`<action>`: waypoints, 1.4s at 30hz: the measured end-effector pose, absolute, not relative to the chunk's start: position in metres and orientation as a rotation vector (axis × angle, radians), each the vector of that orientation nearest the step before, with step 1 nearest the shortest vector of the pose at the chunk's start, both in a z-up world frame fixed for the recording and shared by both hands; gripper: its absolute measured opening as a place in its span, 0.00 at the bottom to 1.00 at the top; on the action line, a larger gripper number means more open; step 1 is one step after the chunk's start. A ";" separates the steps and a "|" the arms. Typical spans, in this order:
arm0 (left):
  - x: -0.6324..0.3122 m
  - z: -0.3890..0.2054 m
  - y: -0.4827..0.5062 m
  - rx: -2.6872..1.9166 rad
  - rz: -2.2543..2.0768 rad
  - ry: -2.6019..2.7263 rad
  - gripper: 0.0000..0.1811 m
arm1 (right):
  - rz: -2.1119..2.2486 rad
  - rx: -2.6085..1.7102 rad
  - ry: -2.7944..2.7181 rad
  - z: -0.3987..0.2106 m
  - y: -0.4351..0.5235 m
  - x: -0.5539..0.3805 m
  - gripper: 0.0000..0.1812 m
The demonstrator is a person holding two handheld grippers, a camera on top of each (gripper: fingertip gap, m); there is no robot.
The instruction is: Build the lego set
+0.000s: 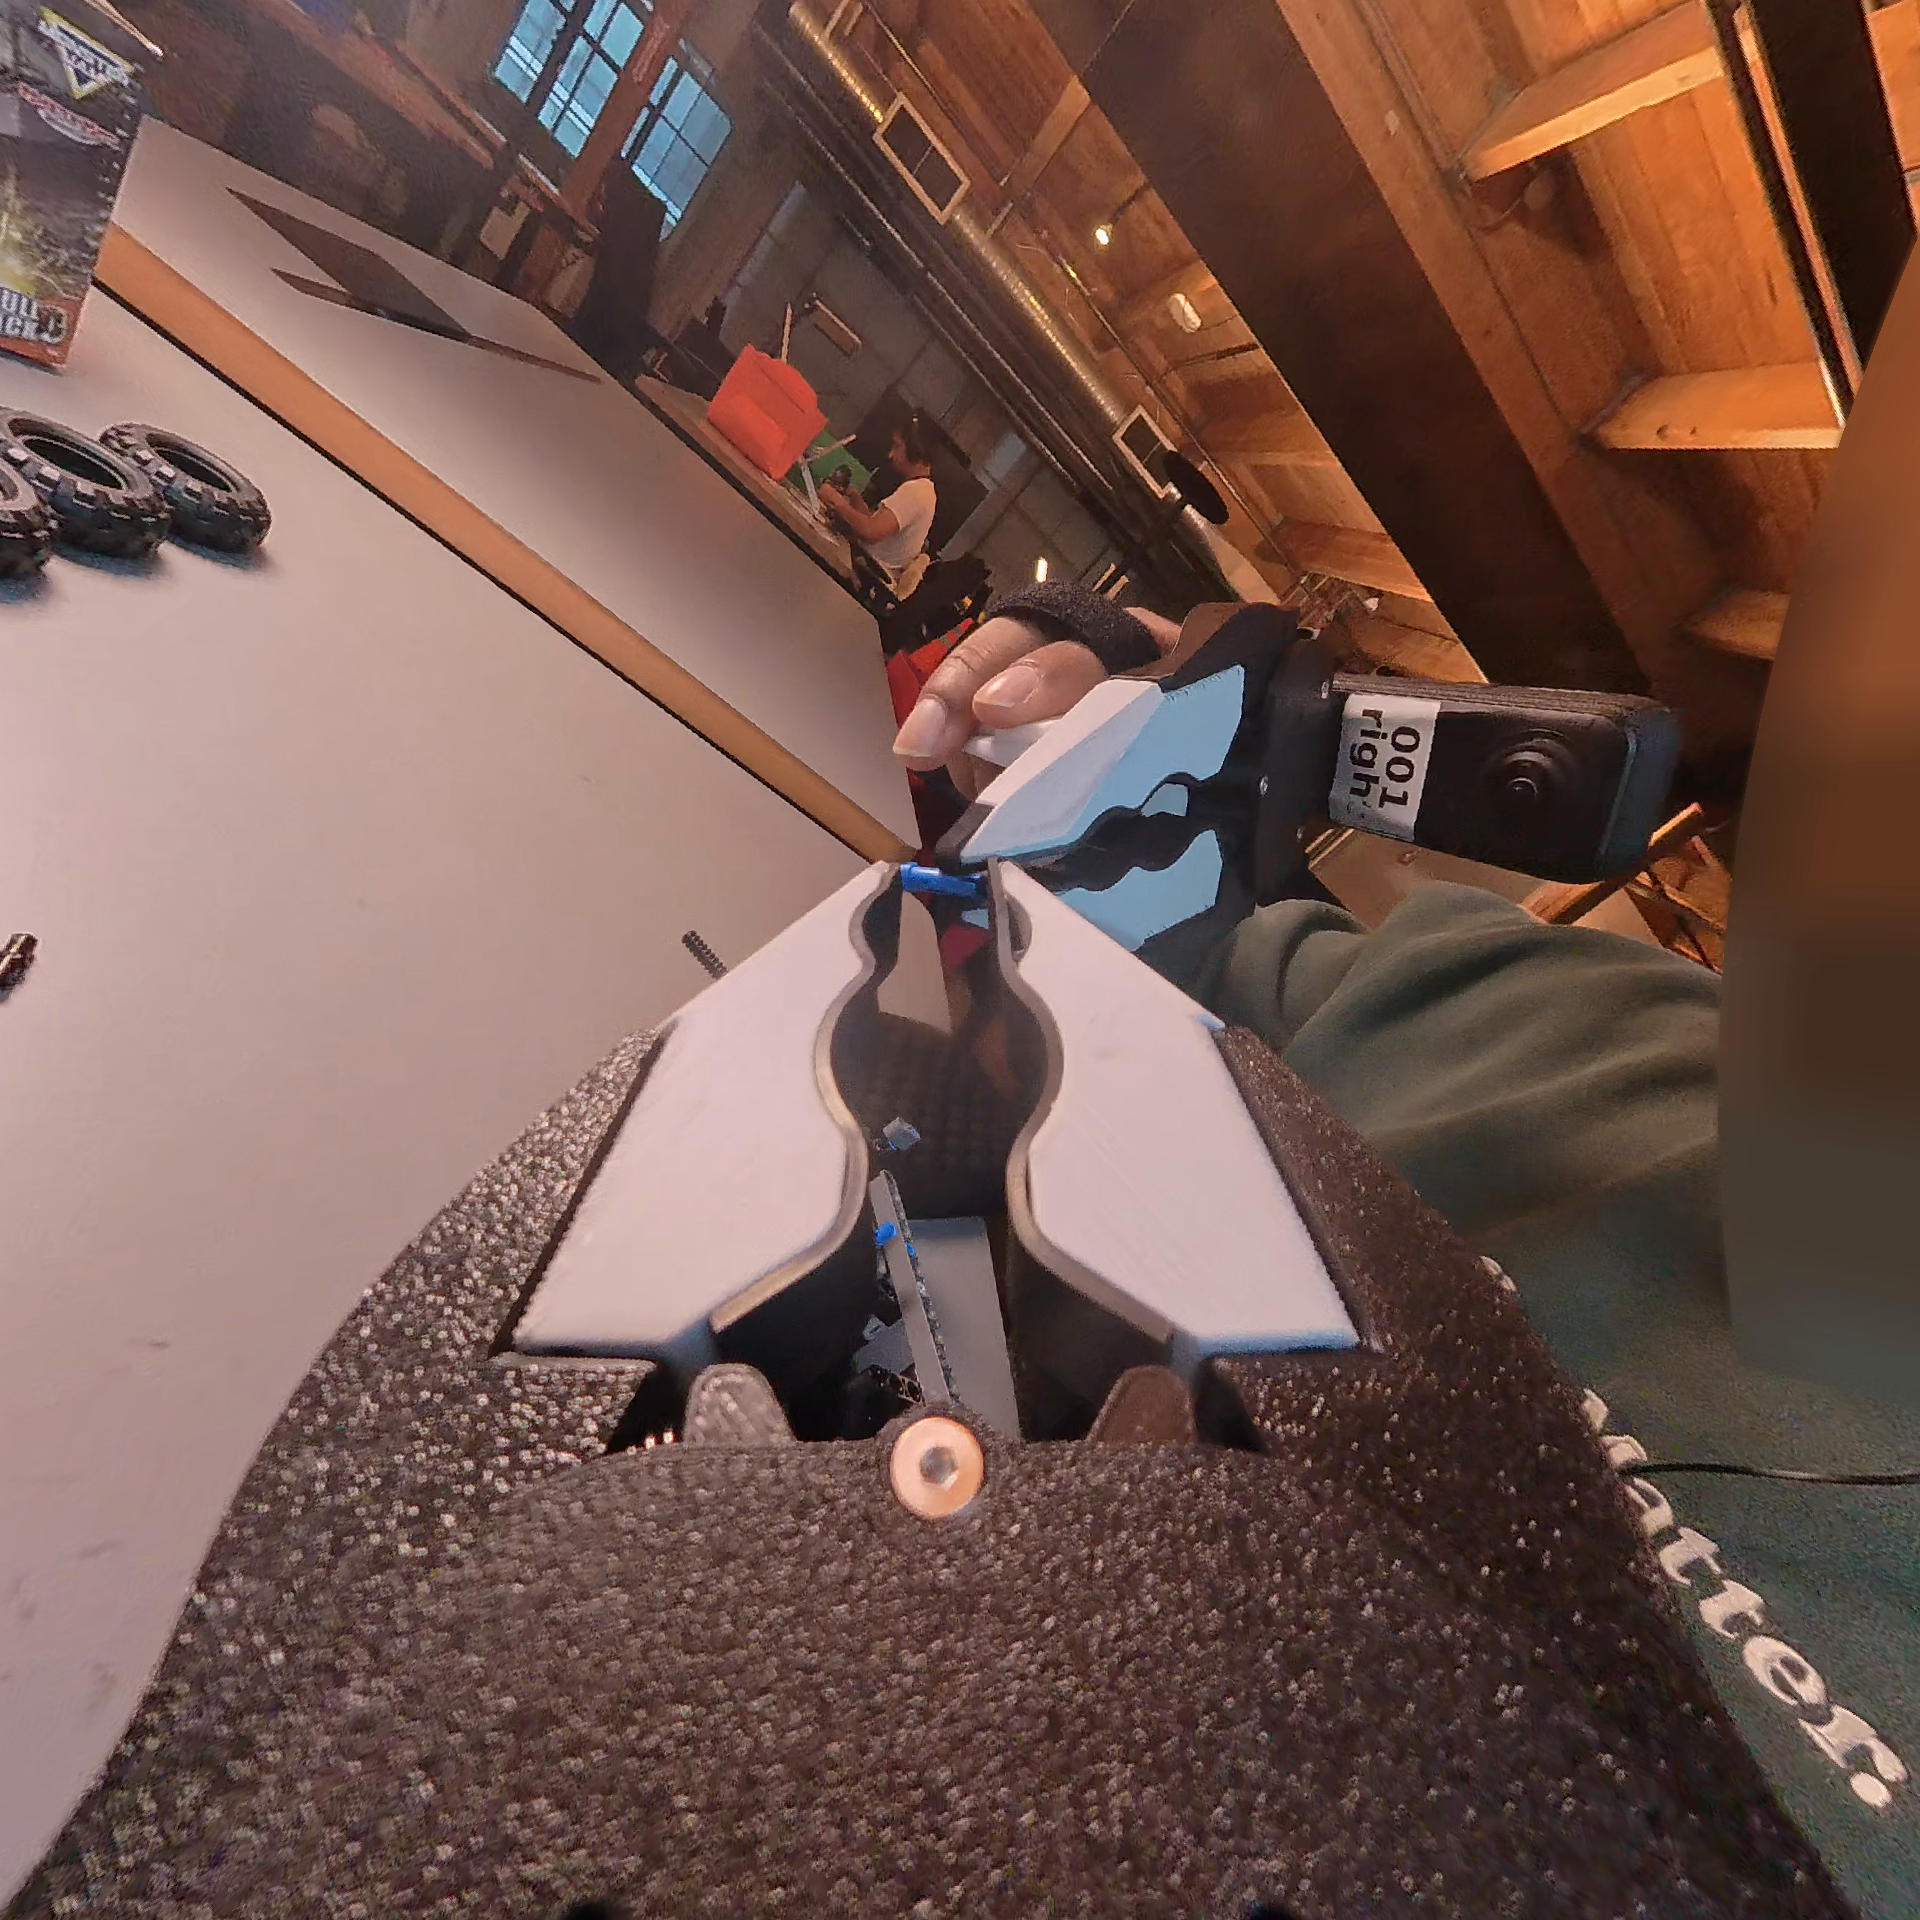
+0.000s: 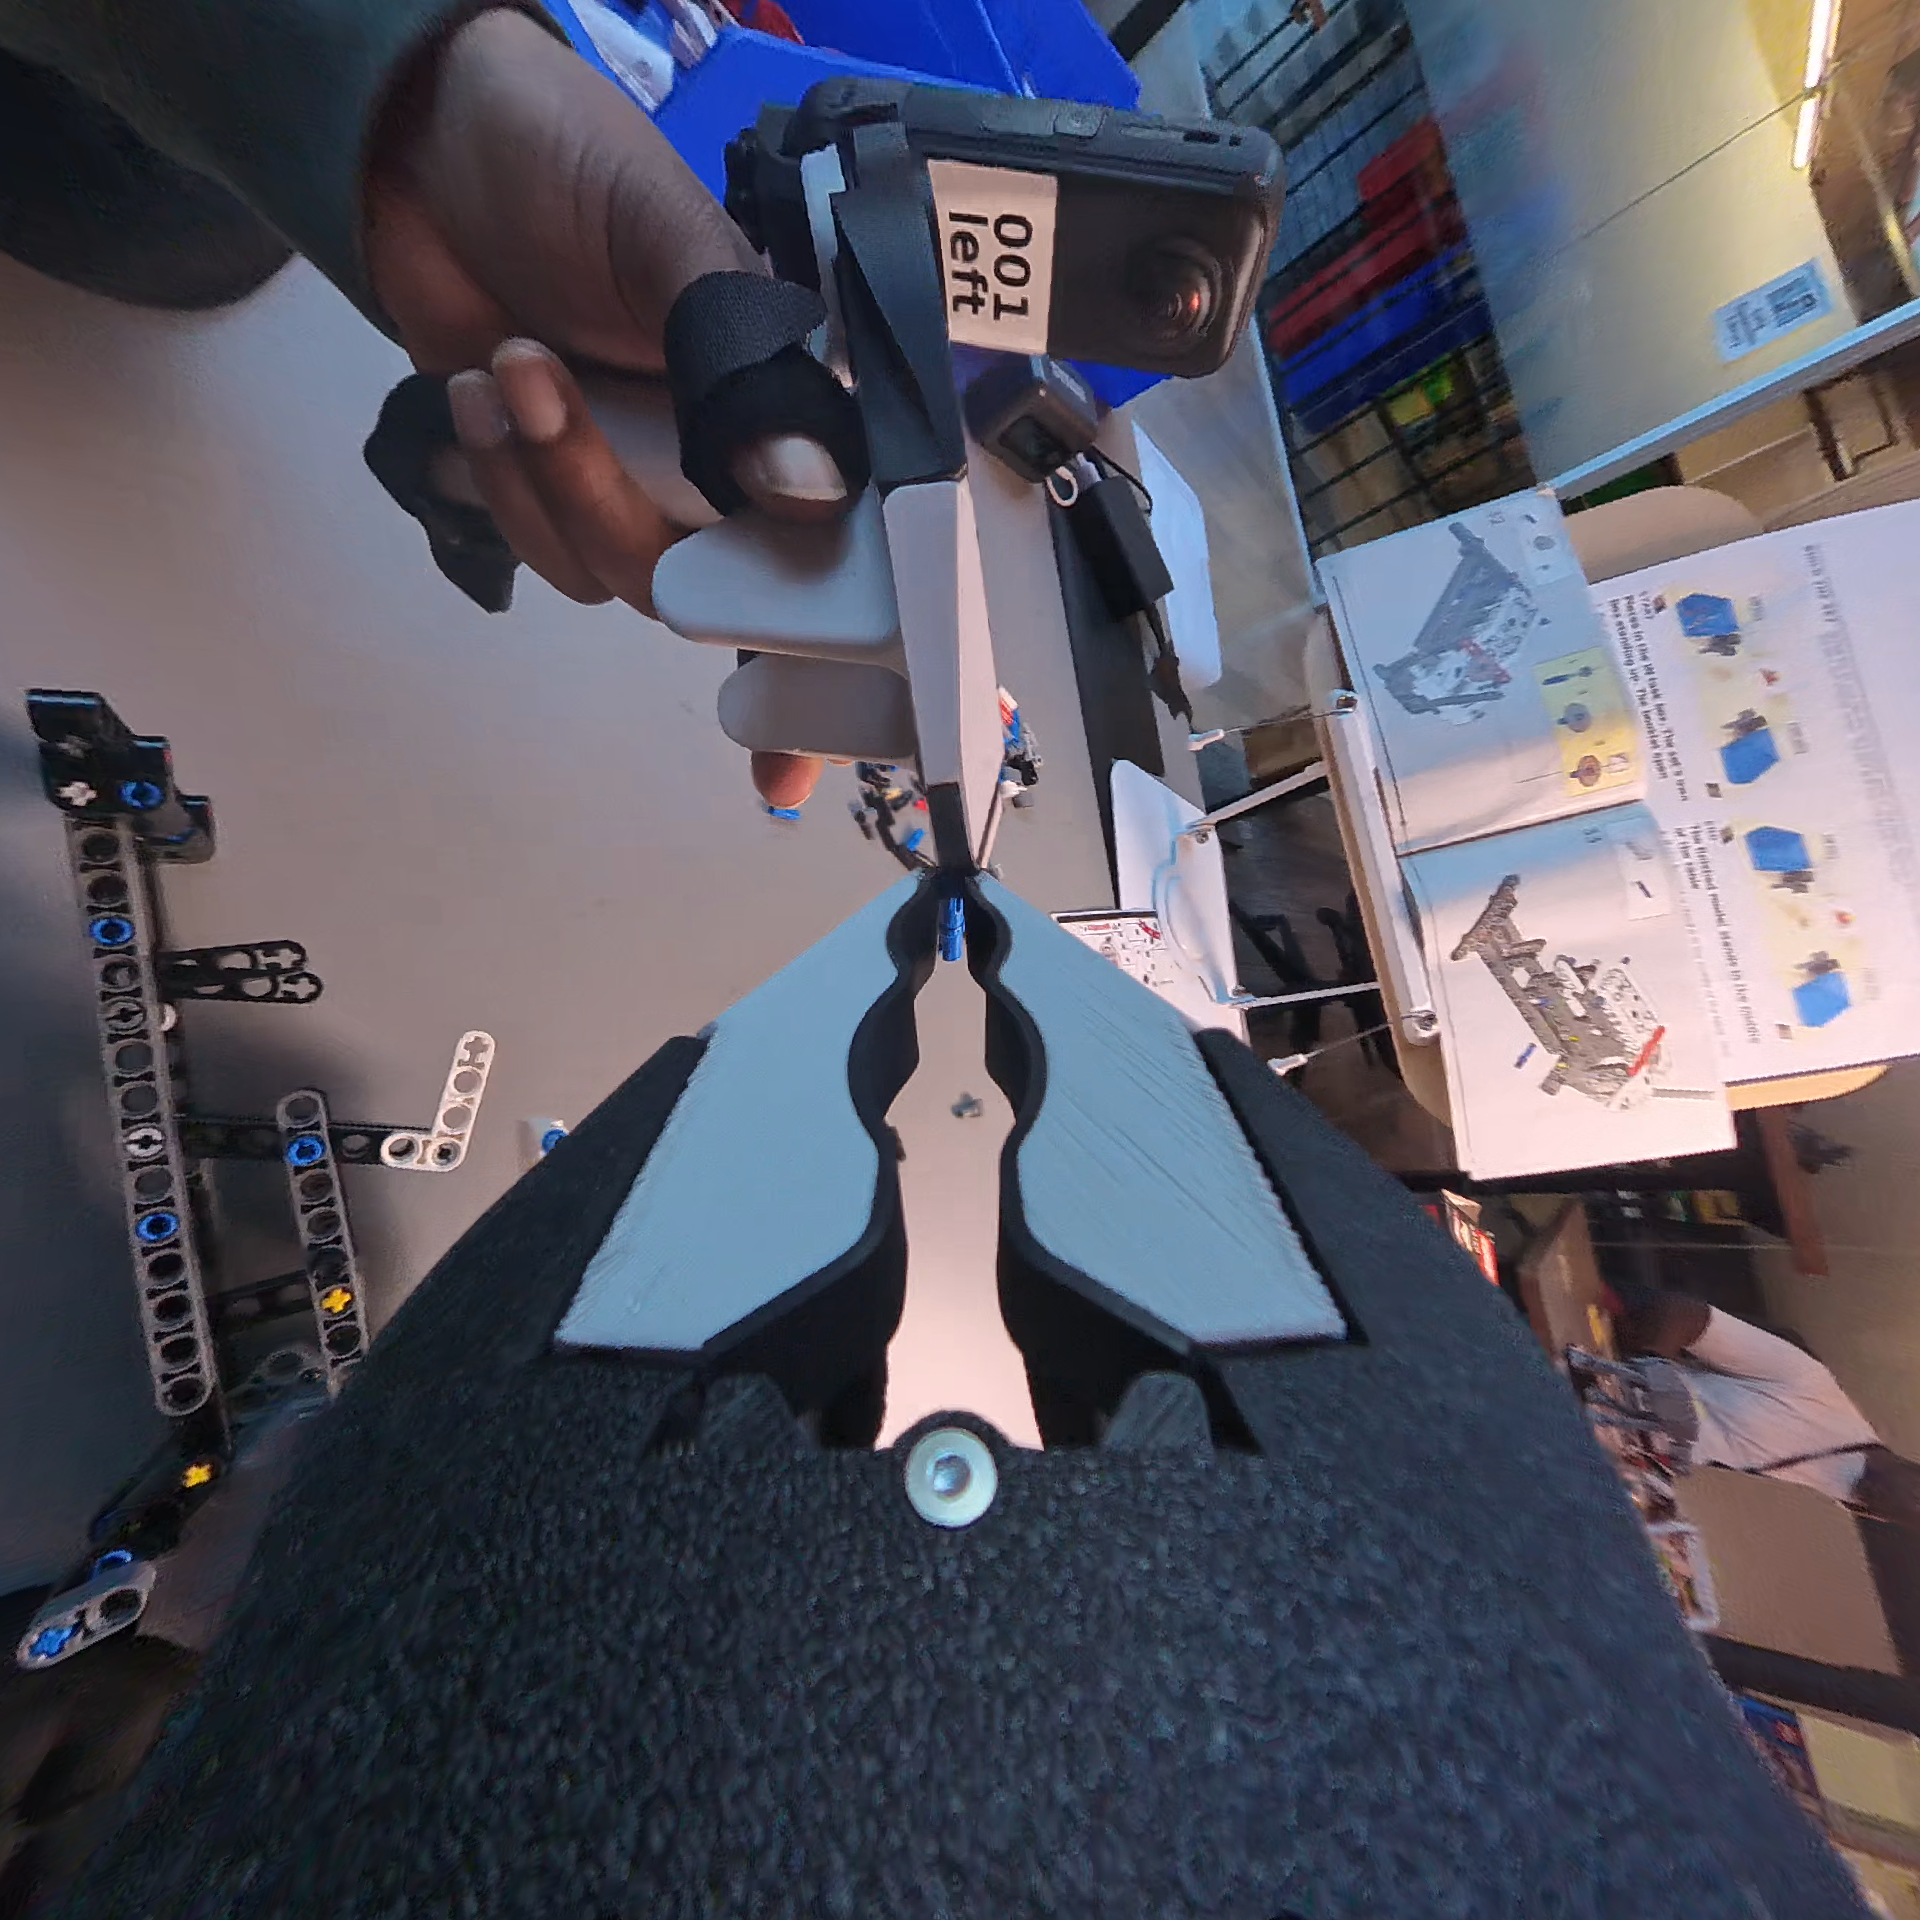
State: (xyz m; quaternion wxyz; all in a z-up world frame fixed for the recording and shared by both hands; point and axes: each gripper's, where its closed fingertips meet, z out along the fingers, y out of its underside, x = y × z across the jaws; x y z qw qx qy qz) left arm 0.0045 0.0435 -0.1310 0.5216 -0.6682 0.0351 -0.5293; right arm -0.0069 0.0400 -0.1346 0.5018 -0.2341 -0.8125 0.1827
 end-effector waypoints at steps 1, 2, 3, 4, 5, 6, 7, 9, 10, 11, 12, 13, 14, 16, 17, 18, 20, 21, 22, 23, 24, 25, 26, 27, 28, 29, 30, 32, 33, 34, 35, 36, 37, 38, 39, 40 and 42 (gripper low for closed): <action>0.005 -0.131 0.043 -1.607 -1.263 0.088 0.07 | 0.418 -0.559 -1.948 -0.134 0.041 -0.008 0.02; 0.005 -0.131 0.044 -1.609 -1.257 0.086 0.06 | 0.391 -0.550 -1.942 -0.135 0.042 -0.008 0.02; 0.005 -0.132 0.044 -1.610 -1.253 0.082 0.06 | 0.364 -0.541 -1.939 -0.136 0.043 -0.009 0.02; 0.005 -0.132 0.044 -1.608 -1.259 0.079 0.05 | 0.353 -0.534 -1.932 -0.136 0.043 -0.009 0.02; 0.004 -0.131 0.043 -1.598 -1.275 0.080 0.05 | 0.362 -0.535 -1.923 -0.135 0.042 -0.009 0.02; 0.004 -0.129 0.042 -1.583 -1.297 0.087 0.03 | 0.383 -0.540 -1.915 -0.133 0.041 -0.009 0.03; 0.004 -0.128 0.040 -1.565 -1.320 0.100 0.03 | 0.418 -0.541 -1.906 -0.131 0.039 -0.009 0.03; 0.006 -0.123 0.035 -1.517 -1.379 0.136 0.02 | 0.502 -0.544 -1.898 -0.128 0.034 -0.006 0.05; 0.008 -0.121 0.033 -1.501 -1.407 0.148 0.02 | 0.546 -0.548 -1.897 -0.128 0.031 -0.005 0.06; 0.010 -0.119 0.030 -1.482 -1.431 0.167 0.02 | 0.596 -0.546 -1.896 -0.128 0.029 -0.003 0.08; 0.012 -0.116 0.027 -1.452 -1.456 0.188 0.02 | 0.651 -0.545 -1.880 -0.127 0.027 -0.001 0.09; 0.013 -0.112 0.024 -1.421 -1.481 0.201 0.02 | 0.705 -0.549 -1.861 -0.124 0.027 0.001 0.09; 0.013 -0.110 0.022 -1.402 -1.499 0.210 0.02 | 0.762 -0.550 -1.840 -0.121 0.026 0.004 0.10; 0.012 -0.107 0.019 -1.373 -1.512 0.231 0.02 | 0.870 -0.542 -1.792 -0.112 0.023 0.012 0.09; 0.012 -0.105 0.017 -1.353 -1.531 0.235 0.02 | 0.903 -0.548 -1.788 -0.111 0.023 0.014 0.09; 0.013 -0.103 0.016 -1.336 -1.554 0.238 0.03 | 0.923 -0.548 -1.785 -0.112 0.022 0.016 0.09; 0.017 -0.104 0.015 -1.335 -1.572 0.253 0.02 | 0.957 -0.539 -1.762 -0.110 0.020 0.019 0.07; 0.019 -0.106 0.015 -1.339 -1.576 0.262 0.03 | 0.970 -0.535 -1.753 -0.109 0.019 0.019 0.06; 0.021 -0.107 0.015 -1.339 -1.580 0.262 0.02 | 0.981 -0.533 -1.744 -0.107 0.018 0.020 0.05; 0.021 -0.107 0.015 -1.335 -1.587 0.258 0.02 | 0.987 -0.534 -1.747 -0.108 0.018 0.021 0.04; 0.021 -0.107 0.015 -1.331 -1.596 0.256 0.02 | 0.993 -0.536 -1.755 -0.109 0.018 0.021 0.03; 0.022 -0.108 0.015 -1.328 -1.602 0.257 0.02 | 0.997 -0.536 -1.759 -0.110 0.017 0.022 0.03; 0.022 -0.108 0.015 -1.325 -1.606 0.259 0.02 | 0.998 -0.539 -1.761 -0.110 0.018 0.022 0.03; 0.022 -0.107 0.014 -1.320 -1.612 0.261 0.02 | 0.997 -0.542 -1.760 -0.111 0.019 0.022 0.04; 0.022 -0.107 0.014 -1.318 -1.616 0.260 0.02 | 1.004 -0.543 -1.760 -0.111 0.019 0.023 0.06; 0.022 -0.107 0.014 -1.315 -1.617 0.260 0.02 | 1.017 -0.547 -1.765 -0.112 0.019 0.024 0.06; 0.022 -0.107 0.014 -1.309 -1.622 0.258 0.02 | 1.025 -0.551 -1.767 -0.112 0.019 0.025 0.06; 0.022 -0.106 0.013 -1.304 -1.633 0.258 0.02 | 1.028 -0.554 -1.766 -0.114 0.019 0.025 0.06; 0.023 -0.106 0.013 -1.301 -1.639 0.260 0.02 | 1.027 -0.554 -1.768 -0.115 0.018 0.024 0.05; 0.025 -0.107 0.013 -1.302 -1.644 0.262 0.02 | 1.029 -0.553 -1.765 -0.115 0.018 0.024 0.04; 0.026 -0.108 0.013 -1.310 -1.642 0.267 0.02 | 1.038 -0.551 -1.758 -0.114 0.017 0.024 0.03; 0.027 -0.109 0.013 -1.311 -1.641 0.268 0.02 | 1.046 -0.552 -1.756 -0.114 0.017 0.024 0.03; 0.027 -0.109 0.014 -1.310 -1.644 0.263 0.02 | 1.051 -0.557 -1.757 -0.115 0.018 0.023 0.03; 0.026 -0.110 0.014 -1.311 -1.645 0.263 0.02 | 1.059 -0.558 -1.758 -0.115 0.017 0.024 0.03; 0.026 -0.111 0.015 -1.314 -1.644 0.260 0.02 | 1.070 -0.559 -1.757 -0.115 0.017 0.024 0.04; 0.026 -0.111 0.015 -1.313 -1.645 0.255 0.02 | 1.081 -0.560 -1.760 -0.115 0.016 0.025 0.05; 0.026 -0.112 0.015 -1.306 -1.663 0.250 0.02 | 1.078 -0.563 -1.766 -0.115 0.016 0.025 0.03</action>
